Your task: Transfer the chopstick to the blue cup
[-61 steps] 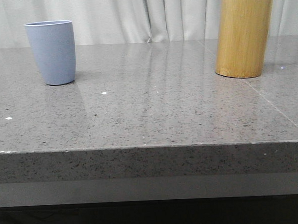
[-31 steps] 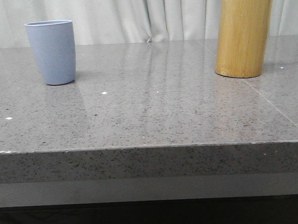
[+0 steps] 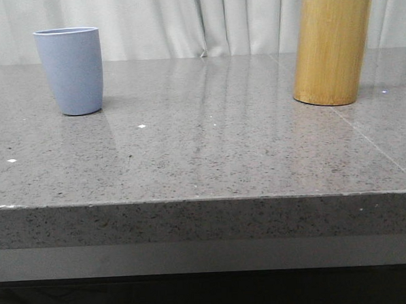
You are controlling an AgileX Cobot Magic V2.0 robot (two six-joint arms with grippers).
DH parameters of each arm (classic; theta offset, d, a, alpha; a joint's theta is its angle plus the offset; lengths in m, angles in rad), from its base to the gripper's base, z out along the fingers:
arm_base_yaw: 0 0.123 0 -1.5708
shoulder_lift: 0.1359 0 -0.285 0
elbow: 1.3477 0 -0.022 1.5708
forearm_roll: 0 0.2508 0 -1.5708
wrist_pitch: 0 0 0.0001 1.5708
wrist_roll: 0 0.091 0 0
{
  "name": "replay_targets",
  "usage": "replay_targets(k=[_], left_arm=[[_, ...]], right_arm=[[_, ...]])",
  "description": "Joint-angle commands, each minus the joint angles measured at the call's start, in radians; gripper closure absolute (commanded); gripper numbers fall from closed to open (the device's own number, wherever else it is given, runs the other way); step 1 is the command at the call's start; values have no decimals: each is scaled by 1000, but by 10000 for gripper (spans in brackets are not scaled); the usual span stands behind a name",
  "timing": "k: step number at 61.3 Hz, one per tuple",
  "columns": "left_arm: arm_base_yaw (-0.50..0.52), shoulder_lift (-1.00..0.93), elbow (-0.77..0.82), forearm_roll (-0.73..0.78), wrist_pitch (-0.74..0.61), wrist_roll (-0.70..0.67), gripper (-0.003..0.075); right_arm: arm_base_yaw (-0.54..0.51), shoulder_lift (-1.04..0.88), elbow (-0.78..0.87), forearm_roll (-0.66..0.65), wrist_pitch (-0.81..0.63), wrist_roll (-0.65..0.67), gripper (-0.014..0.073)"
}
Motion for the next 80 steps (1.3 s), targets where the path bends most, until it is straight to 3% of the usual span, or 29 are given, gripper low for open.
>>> replay_targets(k=[1,24,55,61,65,72,77,80], left_arm=[[2,82,-126,4,17,-8,739],[2,450,-480,2,277,-8,739],[2,690,-485,7,269,-8,738],[2,712,-485,7,269,-8,696],[2,723,-485,7,265,-8,607],[2,728,-485,7,233,-8,367],[2,739,-489,7,214,-8,220],[2,753,-509,7,223,-8,191]], right_arm=[[-3,62,-122,-48,7,-8,660],[-3,408,-463,-61,340,-8,660],[-3,638,-461,-26,437,-8,649],[-2,642,-461,-23,455,-8,532],[-2,642,-461,-23,461,-8,418],[-2,642,-461,-13,469,-8,133],[-2,642,-461,4,476,-8,15],[-2,642,-461,10,478,-8,-10]])
